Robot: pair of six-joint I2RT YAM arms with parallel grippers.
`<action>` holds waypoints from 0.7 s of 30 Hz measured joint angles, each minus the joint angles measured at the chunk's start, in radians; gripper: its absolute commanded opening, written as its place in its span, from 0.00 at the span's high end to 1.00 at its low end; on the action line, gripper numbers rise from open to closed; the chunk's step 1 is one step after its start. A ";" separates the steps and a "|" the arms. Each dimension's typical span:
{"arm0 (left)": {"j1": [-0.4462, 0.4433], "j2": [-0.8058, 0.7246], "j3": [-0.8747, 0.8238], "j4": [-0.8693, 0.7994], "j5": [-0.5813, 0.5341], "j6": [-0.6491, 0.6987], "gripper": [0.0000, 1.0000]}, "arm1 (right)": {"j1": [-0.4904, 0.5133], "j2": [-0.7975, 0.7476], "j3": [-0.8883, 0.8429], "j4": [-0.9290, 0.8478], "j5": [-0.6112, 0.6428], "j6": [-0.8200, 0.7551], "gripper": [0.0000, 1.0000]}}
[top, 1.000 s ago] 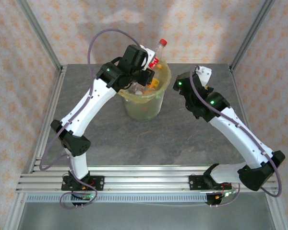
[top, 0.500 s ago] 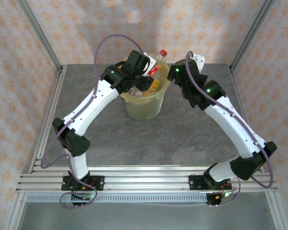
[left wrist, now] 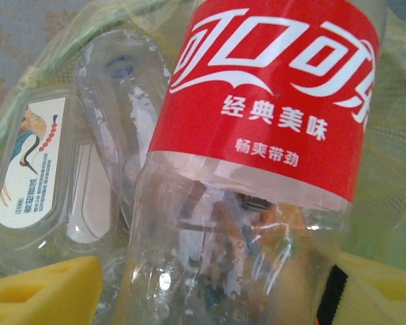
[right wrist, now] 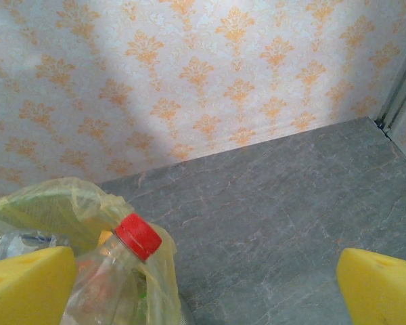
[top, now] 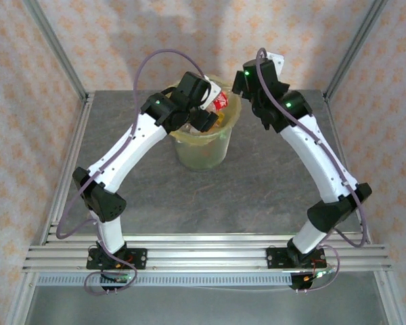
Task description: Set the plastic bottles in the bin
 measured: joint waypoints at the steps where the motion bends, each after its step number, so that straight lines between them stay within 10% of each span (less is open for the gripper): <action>1: 0.000 -0.006 -0.004 -0.002 0.001 0.003 0.20 | 0.000 0.013 0.017 -0.009 -0.002 -0.003 0.01; 21: 0.000 -0.079 -0.064 -0.002 -0.018 0.041 0.40 | 0.000 0.117 0.070 -0.103 -0.094 -0.010 0.01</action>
